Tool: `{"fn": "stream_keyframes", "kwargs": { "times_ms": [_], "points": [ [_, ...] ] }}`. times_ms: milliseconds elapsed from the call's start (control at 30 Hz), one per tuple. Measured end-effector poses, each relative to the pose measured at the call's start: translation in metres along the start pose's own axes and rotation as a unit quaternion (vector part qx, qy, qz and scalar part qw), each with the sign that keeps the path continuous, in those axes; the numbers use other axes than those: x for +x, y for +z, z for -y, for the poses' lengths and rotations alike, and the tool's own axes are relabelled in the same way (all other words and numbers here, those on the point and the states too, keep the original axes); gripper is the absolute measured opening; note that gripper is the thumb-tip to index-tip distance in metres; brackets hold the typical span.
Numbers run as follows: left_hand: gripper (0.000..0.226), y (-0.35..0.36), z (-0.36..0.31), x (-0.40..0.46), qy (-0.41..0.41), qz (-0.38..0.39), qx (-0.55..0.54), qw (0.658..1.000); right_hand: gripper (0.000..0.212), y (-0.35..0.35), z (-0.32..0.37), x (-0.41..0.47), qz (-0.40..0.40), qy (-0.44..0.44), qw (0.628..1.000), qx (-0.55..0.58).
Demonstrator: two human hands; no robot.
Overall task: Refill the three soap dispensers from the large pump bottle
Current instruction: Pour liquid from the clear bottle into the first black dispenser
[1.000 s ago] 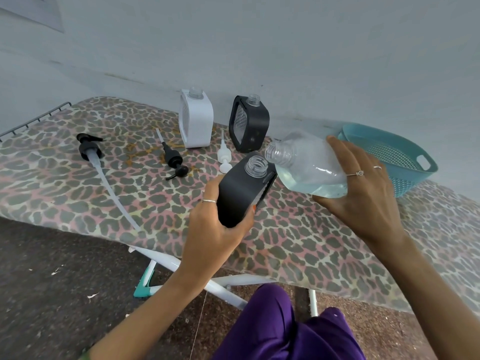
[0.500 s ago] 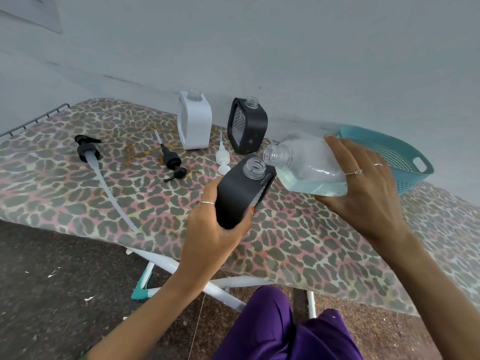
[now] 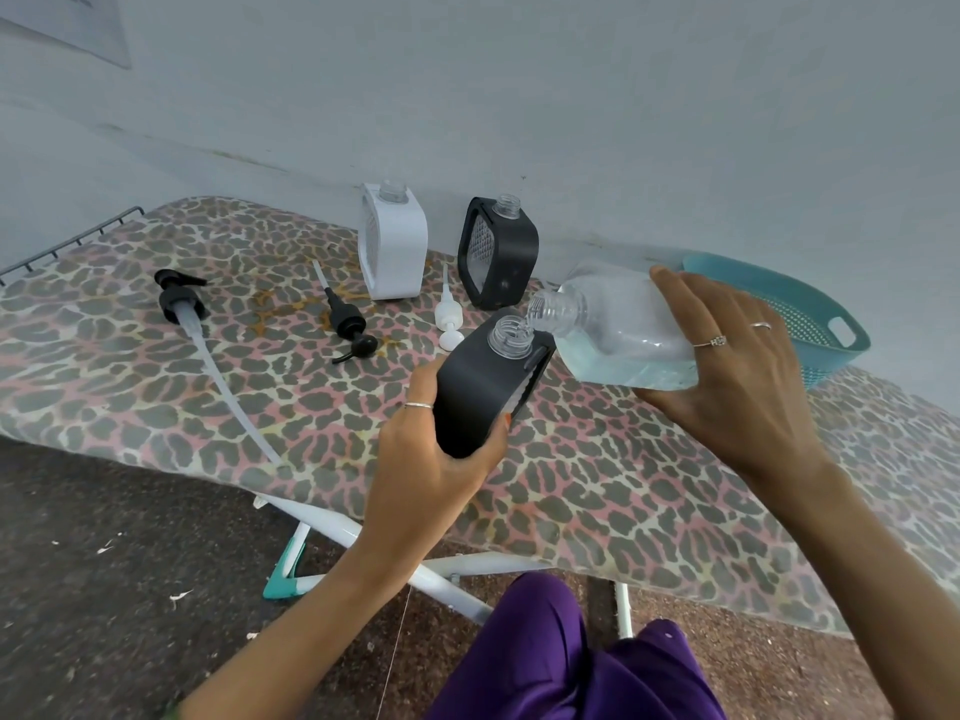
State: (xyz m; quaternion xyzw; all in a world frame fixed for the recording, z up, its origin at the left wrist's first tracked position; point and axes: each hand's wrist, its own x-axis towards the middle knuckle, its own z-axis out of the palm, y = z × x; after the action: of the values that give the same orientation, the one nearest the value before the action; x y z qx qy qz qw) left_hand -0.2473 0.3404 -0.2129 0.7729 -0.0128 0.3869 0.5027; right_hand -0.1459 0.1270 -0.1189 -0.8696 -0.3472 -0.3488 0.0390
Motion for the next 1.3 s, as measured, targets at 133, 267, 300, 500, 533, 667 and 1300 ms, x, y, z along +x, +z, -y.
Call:
{"fn": "stream_keyframes", "kwargs": {
  "times_ms": [133,267,300,500,533,667,1300],
  "points": [
    [0.048,0.0002,-0.0003,0.0005,0.012,-0.002,0.006,1.0,0.076,0.0002,-0.0001,-0.0006,0.004,0.0,1.0,-0.002],
    [0.053,-0.0006,-0.0014,0.0008,0.027,-0.006,0.015,1.0,0.076,0.0001,-0.0008,-0.0009,0.004,-0.003,1.0,-0.004],
    [0.053,-0.0008,-0.0017,0.0007,0.026,-0.006,0.016,1.0,0.076,-0.0004,-0.001,-0.0008,0.004,-0.003,1.0,-0.004],
    [0.053,-0.0005,-0.0008,0.0009,0.023,-0.006,0.014,1.0,0.075,-0.0019,-0.0003,-0.0003,0.001,-0.004,1.0,-0.007],
    [0.051,-0.0005,-0.0008,0.0006,0.023,-0.006,0.012,1.0,0.075,-0.0021,0.0,-0.0004,0.001,-0.004,1.0,-0.008],
    [0.043,-0.001,-0.0012,0.0003,0.017,-0.007,0.003,1.0,0.076,-0.002,0.0003,-0.0003,0.005,-0.002,1.0,-0.012],
    [0.04,-0.0002,-0.0027,0.0012,0.012,-0.011,0.003,1.0,0.073,-0.003,-0.0031,0.0021,-0.006,-0.012,1.0,-0.016]
  ]
}}
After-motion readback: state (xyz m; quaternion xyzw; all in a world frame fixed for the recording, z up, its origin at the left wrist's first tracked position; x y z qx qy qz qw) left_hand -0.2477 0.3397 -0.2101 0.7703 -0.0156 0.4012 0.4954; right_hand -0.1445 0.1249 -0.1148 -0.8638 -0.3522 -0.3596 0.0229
